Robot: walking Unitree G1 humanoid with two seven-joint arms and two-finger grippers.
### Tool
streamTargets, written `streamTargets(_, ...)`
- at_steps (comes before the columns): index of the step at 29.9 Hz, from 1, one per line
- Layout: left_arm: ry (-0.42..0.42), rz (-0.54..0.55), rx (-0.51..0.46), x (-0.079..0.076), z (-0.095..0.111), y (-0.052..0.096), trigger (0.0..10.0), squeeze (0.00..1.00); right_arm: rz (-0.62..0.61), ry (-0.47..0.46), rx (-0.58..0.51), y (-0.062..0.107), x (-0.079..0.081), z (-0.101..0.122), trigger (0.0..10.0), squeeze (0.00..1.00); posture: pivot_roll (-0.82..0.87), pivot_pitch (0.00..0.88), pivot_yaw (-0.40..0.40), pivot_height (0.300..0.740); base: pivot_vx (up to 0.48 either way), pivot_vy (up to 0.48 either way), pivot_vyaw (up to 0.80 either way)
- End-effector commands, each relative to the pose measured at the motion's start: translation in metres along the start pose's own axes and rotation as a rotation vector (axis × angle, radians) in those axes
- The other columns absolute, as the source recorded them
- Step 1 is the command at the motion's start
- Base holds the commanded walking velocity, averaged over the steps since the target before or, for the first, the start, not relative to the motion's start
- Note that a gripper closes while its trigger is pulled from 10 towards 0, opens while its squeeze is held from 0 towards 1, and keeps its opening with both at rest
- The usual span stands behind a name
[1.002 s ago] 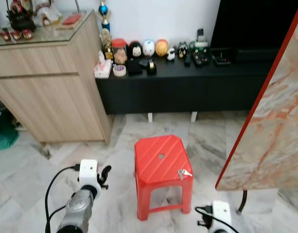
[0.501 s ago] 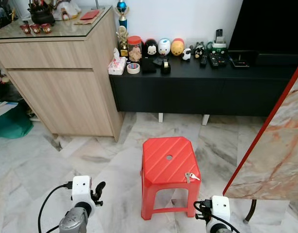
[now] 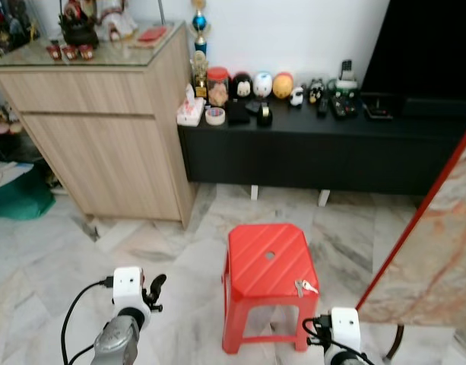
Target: Hang keys on a hook
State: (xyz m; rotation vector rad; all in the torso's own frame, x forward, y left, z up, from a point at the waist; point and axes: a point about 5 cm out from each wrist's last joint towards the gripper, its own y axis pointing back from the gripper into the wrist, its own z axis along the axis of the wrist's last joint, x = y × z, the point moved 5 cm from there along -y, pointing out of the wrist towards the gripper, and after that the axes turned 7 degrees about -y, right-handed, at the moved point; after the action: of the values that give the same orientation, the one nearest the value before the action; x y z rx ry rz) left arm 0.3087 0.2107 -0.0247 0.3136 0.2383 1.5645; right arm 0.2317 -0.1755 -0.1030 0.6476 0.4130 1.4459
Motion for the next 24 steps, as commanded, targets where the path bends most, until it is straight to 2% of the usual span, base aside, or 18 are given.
streamTargets(1, -0.003, 0.017, 0.011, 0.007, -0.001, 0.000, 10.0, 0.00, 0.014, 0.001, -0.010, -0.002, 0.005, 0.004, 10.0, 0.00, -0.02, 0.000, 0.002, 0.740, 0.428, 0.000, 0.80)
streamTargets(4, -0.001, 0.016, 0.013, 0.006, -0.001, 0.000, 10.0, 0.00, 0.006, -0.028, -0.006, -0.002, 0.004, 0.003, 10.0, 0.00, -0.02, 0.000, 0.001, 0.740, 0.428, 0.000, 0.27)
streamTargets(14, -0.001, 0.010, 0.014, 0.002, 0.000, -0.002, 10.0, 0.00, 0.001, -0.025, -0.015, -0.002, 0.004, 0.005, 10.0, 0.00, -0.02, 0.000, 0.000, 0.740, 0.415, 0.000, 0.00)
streamTargets(24, 0.012, -0.024, -0.013, -0.004, 0.005, -0.002, 10.0, 0.00, 0.007, -0.025, -0.026, -0.002, 0.005, 0.006, 10.0, 0.00, -0.02, 0.000, -0.002, 0.740, 0.000, 0.000, 0.00)
